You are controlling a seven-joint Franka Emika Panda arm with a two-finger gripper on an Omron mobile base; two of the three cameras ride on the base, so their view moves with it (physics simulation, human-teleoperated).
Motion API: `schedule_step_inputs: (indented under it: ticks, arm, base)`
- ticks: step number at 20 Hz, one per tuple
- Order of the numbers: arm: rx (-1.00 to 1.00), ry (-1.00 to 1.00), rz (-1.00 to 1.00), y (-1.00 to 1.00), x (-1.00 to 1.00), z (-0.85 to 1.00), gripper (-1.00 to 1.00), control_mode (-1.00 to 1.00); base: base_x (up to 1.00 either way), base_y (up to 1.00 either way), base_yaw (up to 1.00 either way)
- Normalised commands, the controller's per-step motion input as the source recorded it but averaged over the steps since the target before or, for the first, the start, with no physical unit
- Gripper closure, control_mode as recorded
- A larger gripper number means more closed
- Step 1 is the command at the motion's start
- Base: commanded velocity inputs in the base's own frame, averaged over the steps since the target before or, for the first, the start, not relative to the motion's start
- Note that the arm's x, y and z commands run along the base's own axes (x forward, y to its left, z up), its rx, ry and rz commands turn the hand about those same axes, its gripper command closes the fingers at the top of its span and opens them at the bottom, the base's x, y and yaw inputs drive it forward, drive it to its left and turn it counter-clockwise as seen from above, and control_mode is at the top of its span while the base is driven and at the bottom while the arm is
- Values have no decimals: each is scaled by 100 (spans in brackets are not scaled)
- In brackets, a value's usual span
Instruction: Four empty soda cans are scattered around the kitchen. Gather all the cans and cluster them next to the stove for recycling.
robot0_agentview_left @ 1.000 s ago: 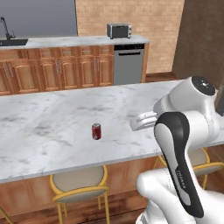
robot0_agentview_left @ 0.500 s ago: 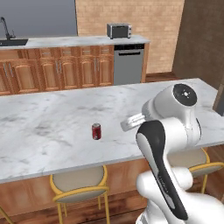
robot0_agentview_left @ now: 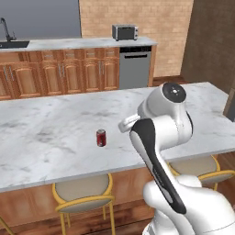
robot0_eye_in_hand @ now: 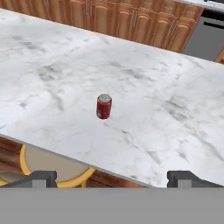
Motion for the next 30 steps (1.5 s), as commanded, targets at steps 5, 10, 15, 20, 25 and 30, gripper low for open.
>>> schedule_step_inputs:
  ticks: [5,10,15,20,25,30]
  arm:
    - [0,19,0,0,57,-4,-100,-100]
    - [0,10,3,5,47,-24,-100,-100]
    - [0,7,0,17,48,-14,-100,-100]
    - [0,5,0,18,47,-14,-100,-100]
    - [0,1,0,7,37,-27,-100,-100]
    - [0,0,0,5,19,-30,-100,-100]
  base:
    - [0,0,0]
    - [0,0,0]
    - [0,0,0]
    - [0,0,0]
    - [0,0,0]
    - [0,0,0]
